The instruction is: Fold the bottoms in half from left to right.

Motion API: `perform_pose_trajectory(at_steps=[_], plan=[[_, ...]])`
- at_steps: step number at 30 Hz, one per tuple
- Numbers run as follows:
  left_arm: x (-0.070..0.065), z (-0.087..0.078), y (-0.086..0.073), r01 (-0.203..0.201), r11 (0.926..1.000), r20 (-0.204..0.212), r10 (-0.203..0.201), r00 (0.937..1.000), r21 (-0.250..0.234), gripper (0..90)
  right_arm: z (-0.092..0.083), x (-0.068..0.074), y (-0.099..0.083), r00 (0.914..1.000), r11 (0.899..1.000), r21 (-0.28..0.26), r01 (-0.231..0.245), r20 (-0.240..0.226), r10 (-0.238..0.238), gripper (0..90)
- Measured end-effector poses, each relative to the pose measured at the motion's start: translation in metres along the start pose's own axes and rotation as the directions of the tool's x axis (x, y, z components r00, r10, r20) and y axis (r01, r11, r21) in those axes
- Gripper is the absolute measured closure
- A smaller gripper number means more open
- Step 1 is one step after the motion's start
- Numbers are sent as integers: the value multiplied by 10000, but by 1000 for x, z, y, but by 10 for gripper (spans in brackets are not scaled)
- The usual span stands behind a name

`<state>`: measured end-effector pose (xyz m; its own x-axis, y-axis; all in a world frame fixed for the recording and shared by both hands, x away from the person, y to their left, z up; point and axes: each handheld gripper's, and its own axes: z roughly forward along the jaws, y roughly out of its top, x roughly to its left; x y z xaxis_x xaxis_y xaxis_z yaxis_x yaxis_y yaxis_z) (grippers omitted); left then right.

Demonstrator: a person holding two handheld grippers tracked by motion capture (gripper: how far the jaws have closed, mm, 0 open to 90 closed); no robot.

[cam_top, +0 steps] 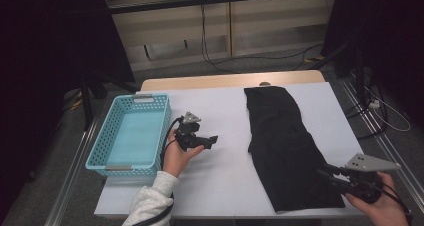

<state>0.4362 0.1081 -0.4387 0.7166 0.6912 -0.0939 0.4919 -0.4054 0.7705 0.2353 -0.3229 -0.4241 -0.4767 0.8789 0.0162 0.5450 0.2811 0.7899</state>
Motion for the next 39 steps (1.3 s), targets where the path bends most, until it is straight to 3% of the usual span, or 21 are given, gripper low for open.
perform_pose_trajectory(at_steps=[3,8,10,12,15,17,22,27,31,34,38,39], plan=[[2,-2,-1,-180,9997,-12,180,9998,136,141,19,-6,6,9995,9993,363,-43,309,32,670],[4,-3,-3,-30,10000,-87,31,10000,67,141,47,-21,12,9963,9945,1014,-264,839,179,693],[4,-3,-4,48,10000,-69,-48,10000,53,141,53,-25,11,9940,9903,1314,-457,1049,320,714],[4,-3,-4,29,10000,-69,-29,10000,67,142,57,-25,8,9944,9871,1489,-587,954,448,782],[4,-3,-3,-190,9997,-89,191,9998,143,142,57,-24,9,9956,9870,1476,-629,784,517,900],[2,-2,-3,-64,9999,-65,64,10000,91,142,57,-25,10,9954,9865,1460,-743,714,644,900],[3,-3,-3,-219,9997,-109,220,9997,82,142,40,-28,13,9940,9913,924,-934,657,875,900],[4,-3,-3,-277,9995,-118,279,9995,155,142,34,-36,3,9894,9881,1176,-989,1177,851,900],[4,-3,-2,-267,9996,-127,269,9996,132,142,36,-38,1,9859,9878,1037,-1159,1332,1017,715],[3,-2,-3,-175,9997,-102,177,9998,181,142,40,-37,7,9844,9892,696,-1291,1292,1194,626],[3,-2,-4,-76,9999,-126,77,9999,136,141,48,-35,18,9854,9930,480,-1078,1379,1003,595],[5,-3,-4,-300,9993,-186,304,9994,214,140,50,-35,20,9860,9937,450,-1025,1368,956,585]])
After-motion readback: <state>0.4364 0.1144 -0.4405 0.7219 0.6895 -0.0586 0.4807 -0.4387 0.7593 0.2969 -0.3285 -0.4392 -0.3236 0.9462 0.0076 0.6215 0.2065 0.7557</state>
